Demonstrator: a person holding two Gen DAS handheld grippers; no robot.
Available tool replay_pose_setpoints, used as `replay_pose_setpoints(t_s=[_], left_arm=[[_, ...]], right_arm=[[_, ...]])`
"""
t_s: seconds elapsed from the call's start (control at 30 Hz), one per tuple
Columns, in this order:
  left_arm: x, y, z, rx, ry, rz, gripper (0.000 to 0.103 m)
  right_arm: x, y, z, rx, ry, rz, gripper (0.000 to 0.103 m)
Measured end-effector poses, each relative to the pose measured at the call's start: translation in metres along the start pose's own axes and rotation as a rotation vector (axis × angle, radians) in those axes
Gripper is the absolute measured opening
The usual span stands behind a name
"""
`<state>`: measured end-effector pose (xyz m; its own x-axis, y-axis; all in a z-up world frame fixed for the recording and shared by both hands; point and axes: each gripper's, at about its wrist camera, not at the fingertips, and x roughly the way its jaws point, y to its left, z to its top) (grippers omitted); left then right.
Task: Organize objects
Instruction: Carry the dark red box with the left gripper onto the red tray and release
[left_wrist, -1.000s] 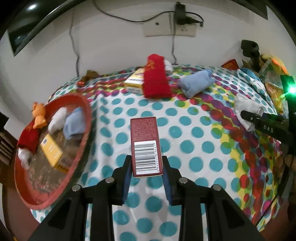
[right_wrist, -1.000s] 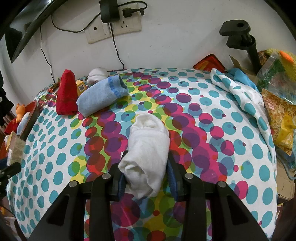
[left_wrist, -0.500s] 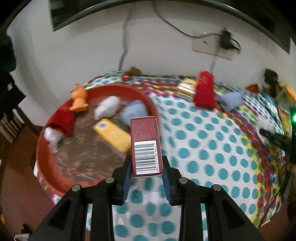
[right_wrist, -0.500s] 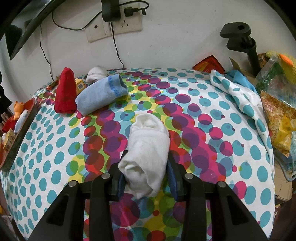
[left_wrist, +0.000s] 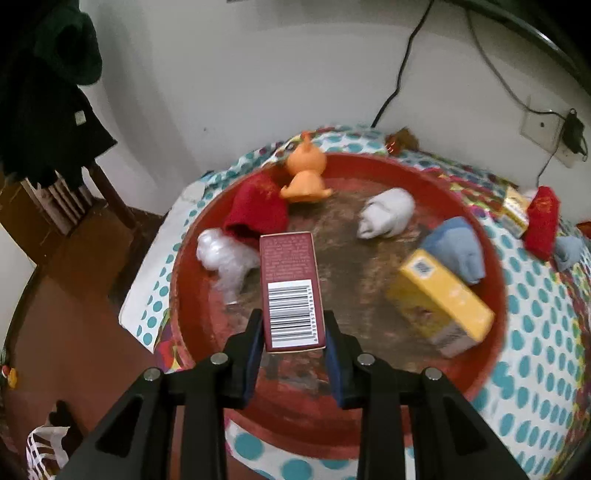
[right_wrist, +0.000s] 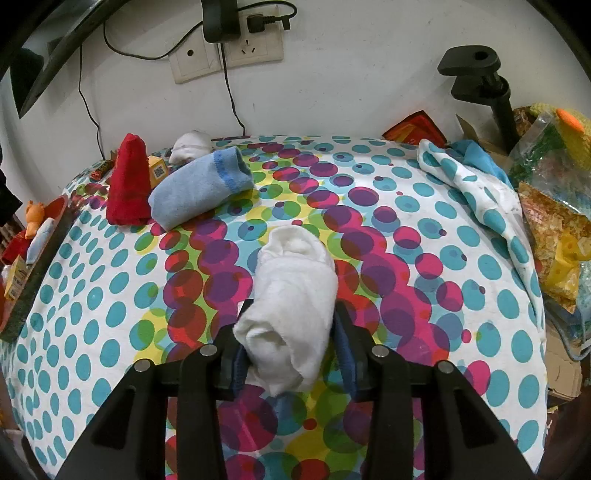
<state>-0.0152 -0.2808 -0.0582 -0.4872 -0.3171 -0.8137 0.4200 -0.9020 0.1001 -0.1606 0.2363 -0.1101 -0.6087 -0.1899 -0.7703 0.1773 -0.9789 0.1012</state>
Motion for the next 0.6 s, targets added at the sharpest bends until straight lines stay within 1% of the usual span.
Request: replay_pose_setpoints(t_s=[0.07,0.27,0.6], left_arm=[[0.011,0.010,-0.001,-0.004,0.020,0.018,0.031],[0.036,0.029,-0.002,-0.039,0.070,0.008,0.031],[0.055,0.037,-0.006,-0.029,0.106,0.014,0.031]], right_arm=[[0.000,0.000,0.000,-0.001,0.000,-0.001,0.038],[-0.001,0.000,0.000,-0.004,0.000,-0.010,0.040],[0.000,-0.002,-0.001,-0.006,0.000,-0.019,0.043]])
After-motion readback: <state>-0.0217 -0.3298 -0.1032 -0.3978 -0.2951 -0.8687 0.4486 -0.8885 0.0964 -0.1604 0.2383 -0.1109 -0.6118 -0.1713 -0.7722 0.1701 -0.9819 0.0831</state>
